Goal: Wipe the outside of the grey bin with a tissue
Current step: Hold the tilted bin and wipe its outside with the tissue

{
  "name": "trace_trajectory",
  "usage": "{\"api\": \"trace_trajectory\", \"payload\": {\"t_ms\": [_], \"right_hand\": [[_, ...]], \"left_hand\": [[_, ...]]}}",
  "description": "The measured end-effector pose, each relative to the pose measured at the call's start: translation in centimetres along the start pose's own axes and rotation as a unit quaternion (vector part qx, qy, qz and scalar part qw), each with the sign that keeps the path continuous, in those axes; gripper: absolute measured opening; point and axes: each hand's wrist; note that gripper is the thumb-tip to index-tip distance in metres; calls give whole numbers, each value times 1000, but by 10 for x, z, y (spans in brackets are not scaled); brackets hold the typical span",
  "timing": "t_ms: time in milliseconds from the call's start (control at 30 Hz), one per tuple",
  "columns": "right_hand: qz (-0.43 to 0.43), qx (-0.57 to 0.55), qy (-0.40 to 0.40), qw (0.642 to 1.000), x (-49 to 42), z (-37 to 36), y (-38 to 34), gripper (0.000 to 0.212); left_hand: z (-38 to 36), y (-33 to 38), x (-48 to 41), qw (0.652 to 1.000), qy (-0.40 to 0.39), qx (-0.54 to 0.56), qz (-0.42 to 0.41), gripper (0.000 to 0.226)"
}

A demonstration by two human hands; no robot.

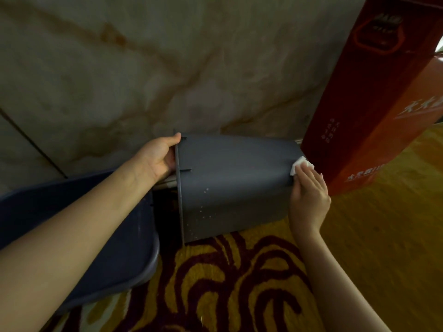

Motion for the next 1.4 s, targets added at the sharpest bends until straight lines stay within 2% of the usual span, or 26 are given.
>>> {"api": "trace_trajectory", "payload": {"t_ms": [100, 200, 333, 567, 833, 1000, 1067, 1233, 1300, 1400], "right_hand": [[24, -15, 3, 1000, 20, -8, -28, 25], [108, -56, -26, 992, 58, -21, -63, 32], [233, -100, -81, 964, 113, -39, -97, 26], [301, -117, -71, 944, 99, -42, -81, 25], [180, -66, 5, 981, 37, -23, -15, 26], [51, -43, 29, 997, 6, -15, 10, 23], [39, -41, 26, 998, 0, -16, 10, 22], [-24, -42, 37, 998, 1, -22, -4, 23], [-40, -40, 42, 997, 7, -23, -11, 23], [-3, -50, 24, 998, 20, -26, -34, 23]], "left_hand": [[2, -1, -3, 1000, 0, 2, 3, 22], [2, -1, -6, 1000, 6, -1, 1, 23], [1, -2, -10, 1000, 6, 0, -9, 24], [3, -2, -15, 1000, 0, -8, -8, 23], [4, 1, -20, 1000, -14, 10, -16, 20], [2, -2, -11, 999, -30, 19, -5, 26], [10, -8, 1, 998, -66, 4, 8, 35], [43, -44, 44, 961, -265, -80, 2, 43], [48, -56, 51, 954, -273, -123, -28, 47], [42, -56, 47, 953, -254, -148, -72, 51]]}}
Point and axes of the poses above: each hand's wrist, its own x-axis away from the middle knuckle, its own z-axis out of the back of the hand, y = z × x, and after that the axes turned 9 degrees about -z, right-handed
